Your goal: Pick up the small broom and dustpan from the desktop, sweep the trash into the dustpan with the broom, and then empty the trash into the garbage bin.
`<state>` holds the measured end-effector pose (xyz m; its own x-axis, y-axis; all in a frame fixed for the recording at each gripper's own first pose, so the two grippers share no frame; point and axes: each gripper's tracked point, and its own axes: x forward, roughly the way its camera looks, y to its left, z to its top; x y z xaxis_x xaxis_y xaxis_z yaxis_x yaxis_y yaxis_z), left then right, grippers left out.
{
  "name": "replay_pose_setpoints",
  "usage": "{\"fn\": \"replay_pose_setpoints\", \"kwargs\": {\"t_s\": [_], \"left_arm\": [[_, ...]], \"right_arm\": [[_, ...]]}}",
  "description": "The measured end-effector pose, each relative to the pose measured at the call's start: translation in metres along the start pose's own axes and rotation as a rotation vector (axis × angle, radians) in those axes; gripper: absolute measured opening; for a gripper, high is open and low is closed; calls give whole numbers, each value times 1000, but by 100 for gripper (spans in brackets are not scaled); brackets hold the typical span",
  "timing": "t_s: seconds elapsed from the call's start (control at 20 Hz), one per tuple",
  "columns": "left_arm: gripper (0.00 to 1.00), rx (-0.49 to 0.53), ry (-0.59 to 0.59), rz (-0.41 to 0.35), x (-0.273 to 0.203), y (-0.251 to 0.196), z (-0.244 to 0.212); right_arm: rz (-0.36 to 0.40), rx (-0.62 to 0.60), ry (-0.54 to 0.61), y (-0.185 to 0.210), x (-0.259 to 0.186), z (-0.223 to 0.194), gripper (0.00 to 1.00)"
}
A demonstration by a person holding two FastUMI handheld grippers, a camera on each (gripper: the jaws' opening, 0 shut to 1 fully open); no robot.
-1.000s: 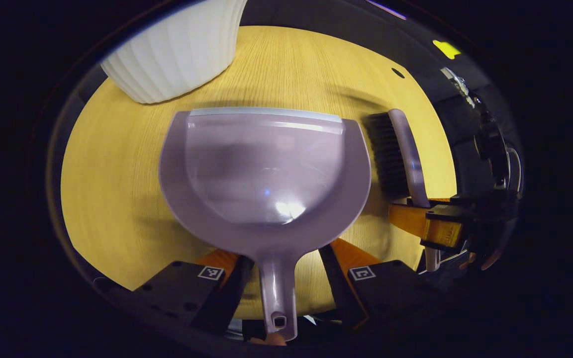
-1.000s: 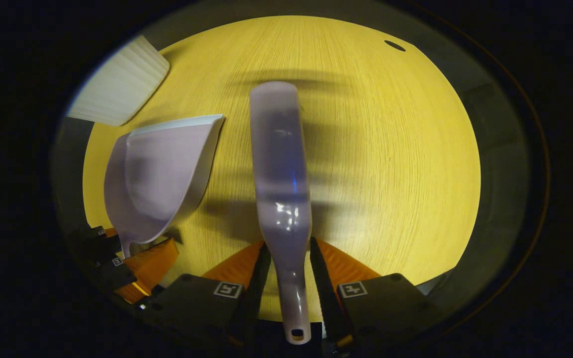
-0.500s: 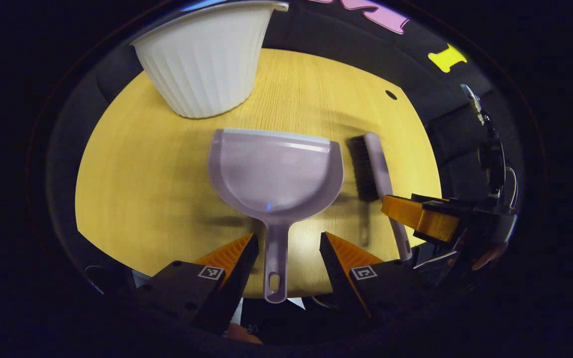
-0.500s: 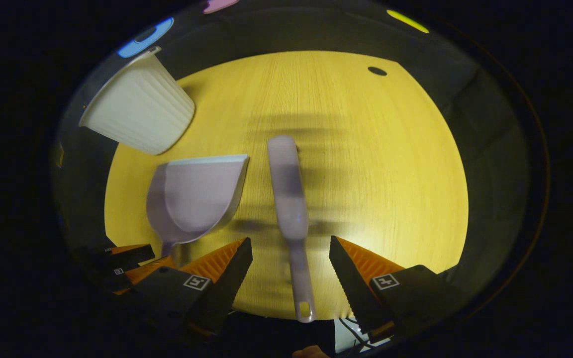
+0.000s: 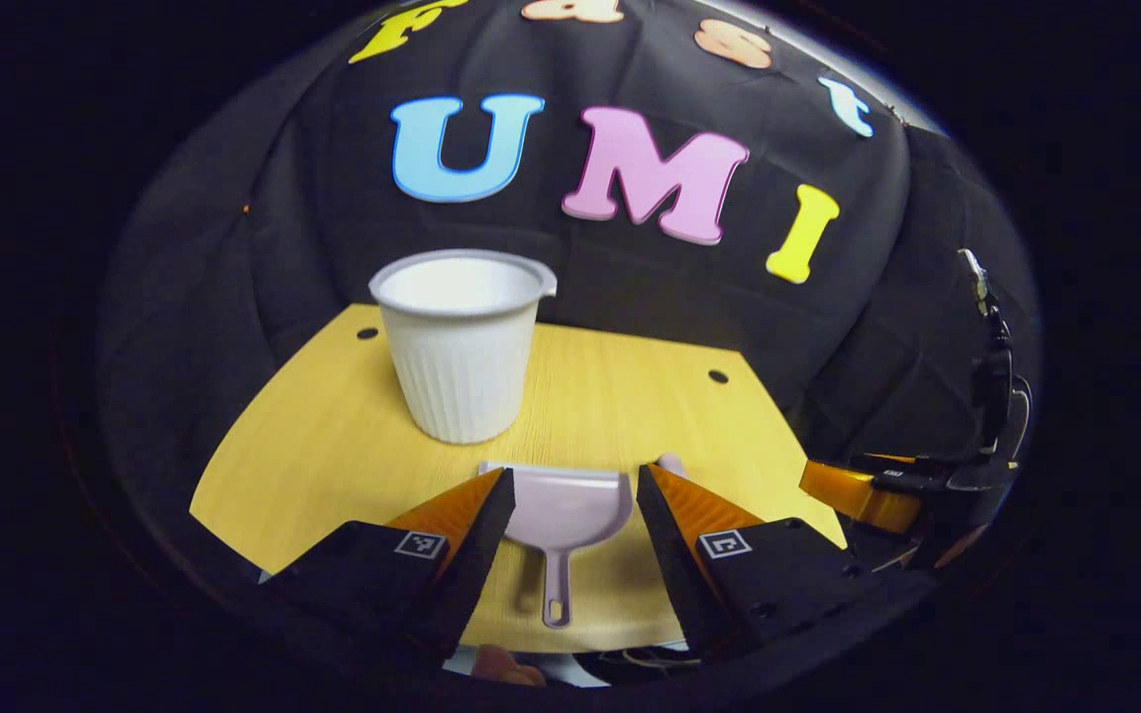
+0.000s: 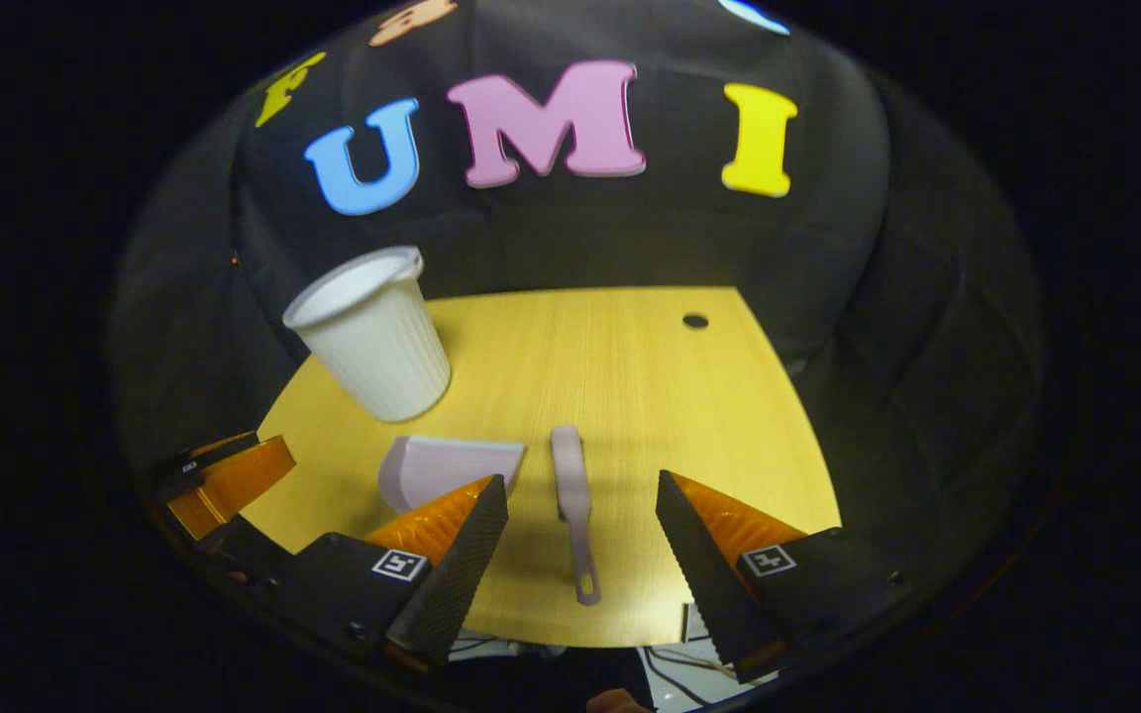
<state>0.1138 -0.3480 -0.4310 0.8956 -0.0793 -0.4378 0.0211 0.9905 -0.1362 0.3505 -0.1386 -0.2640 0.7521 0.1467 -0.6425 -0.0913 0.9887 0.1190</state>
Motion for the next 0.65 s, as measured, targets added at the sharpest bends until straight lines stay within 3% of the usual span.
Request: {"fn": "replay_pose_setpoints", "kwargs": {"t_s": [0.3,0.6,0.65], "left_arm": [[75,19,-324,-43,-67,2,47],[72,137,-532,14,-85,-8,57],[72,149,-554,27,-91,-6,56]], "right_arm": [[-27,-70,-500,41,-99,82,98],[24,-40,-617,39,-111,86,98],[28,-42,-626,43,-113,89,89]]}}
